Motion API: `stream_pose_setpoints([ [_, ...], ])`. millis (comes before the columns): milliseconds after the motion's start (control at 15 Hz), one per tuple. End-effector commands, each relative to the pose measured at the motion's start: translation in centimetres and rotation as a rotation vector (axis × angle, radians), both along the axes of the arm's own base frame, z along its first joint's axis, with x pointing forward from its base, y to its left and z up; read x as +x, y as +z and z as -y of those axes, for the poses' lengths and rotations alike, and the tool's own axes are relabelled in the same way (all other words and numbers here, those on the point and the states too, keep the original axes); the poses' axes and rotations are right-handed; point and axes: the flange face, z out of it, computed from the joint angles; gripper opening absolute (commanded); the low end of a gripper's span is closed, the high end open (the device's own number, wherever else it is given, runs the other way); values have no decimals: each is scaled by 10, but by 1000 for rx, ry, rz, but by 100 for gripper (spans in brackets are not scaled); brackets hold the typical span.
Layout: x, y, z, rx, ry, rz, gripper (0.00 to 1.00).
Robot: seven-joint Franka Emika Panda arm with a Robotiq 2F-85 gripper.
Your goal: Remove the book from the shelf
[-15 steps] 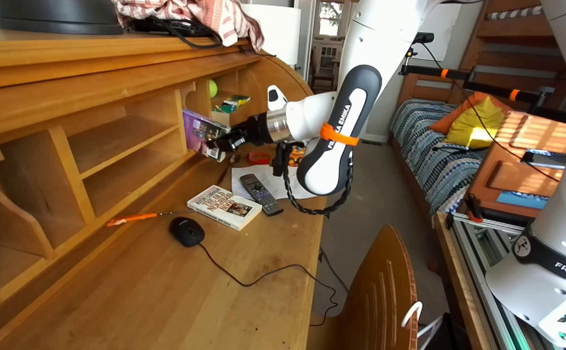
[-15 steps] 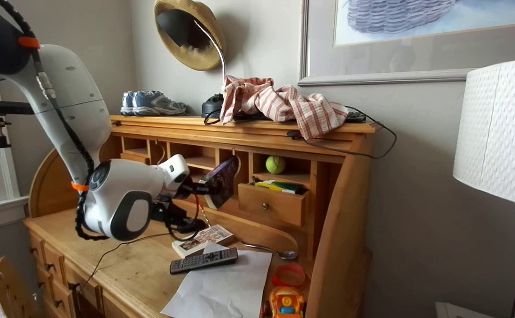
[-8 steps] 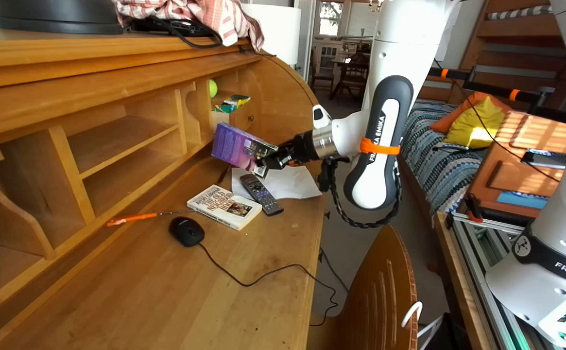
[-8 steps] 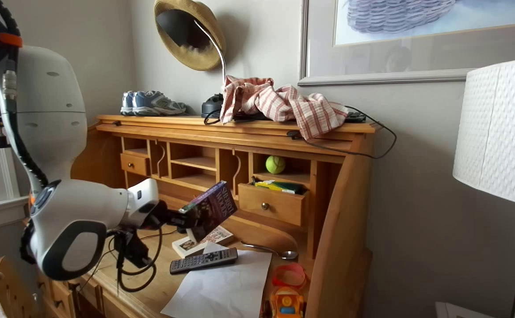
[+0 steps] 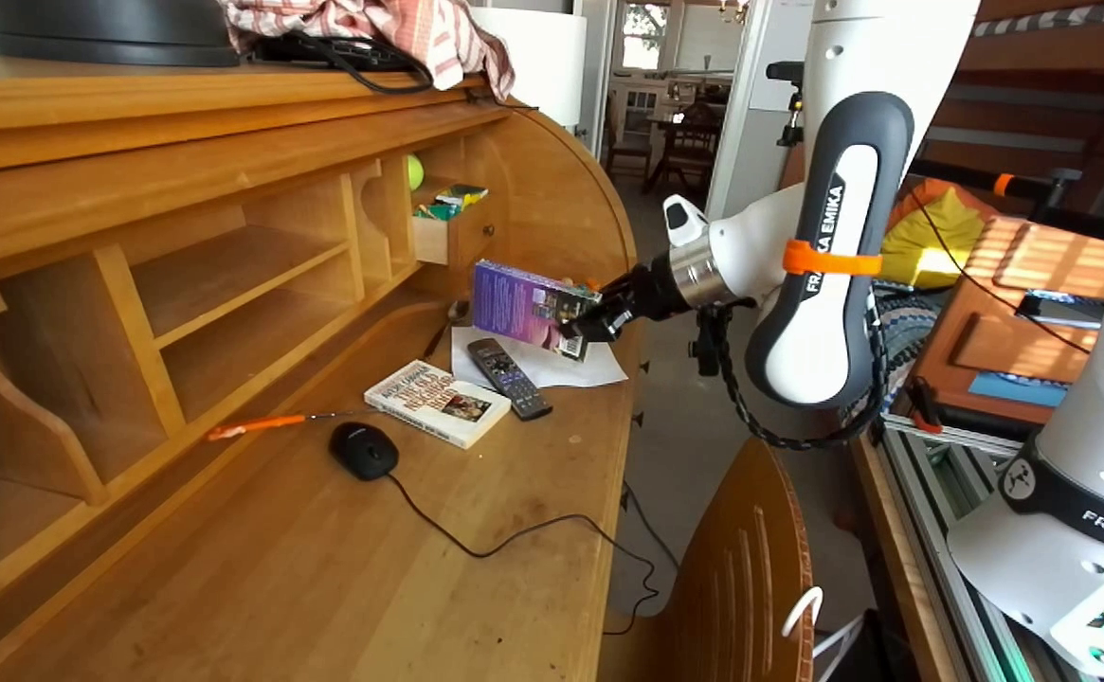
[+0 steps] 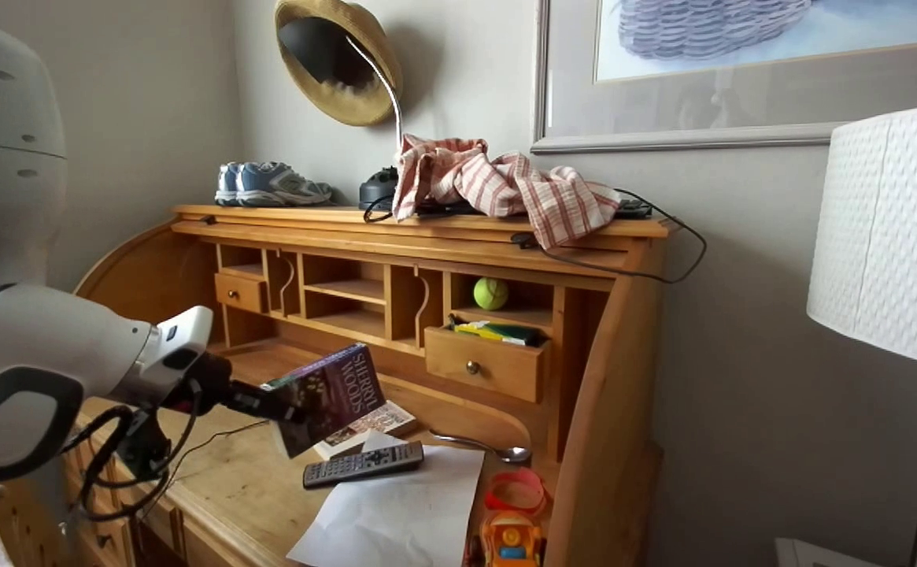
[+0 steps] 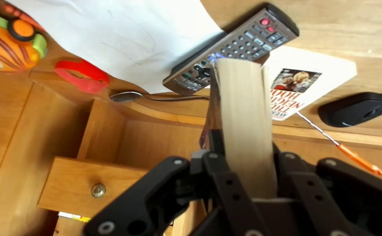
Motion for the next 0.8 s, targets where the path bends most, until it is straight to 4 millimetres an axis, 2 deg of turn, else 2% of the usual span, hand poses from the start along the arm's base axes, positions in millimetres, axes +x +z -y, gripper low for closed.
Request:
stream_pose_setpoints([
  [0, 16, 37, 4, -128, -98, -13, 7],
  [200, 22, 59, 11, -265, -183, 4, 7],
  [467, 7, 67, 4, -470, -249, -60, 7],
  [600, -1, 65, -10, -569, -259, -109, 7],
  [733, -13, 66, -34, -668, -260, -143, 7],
])
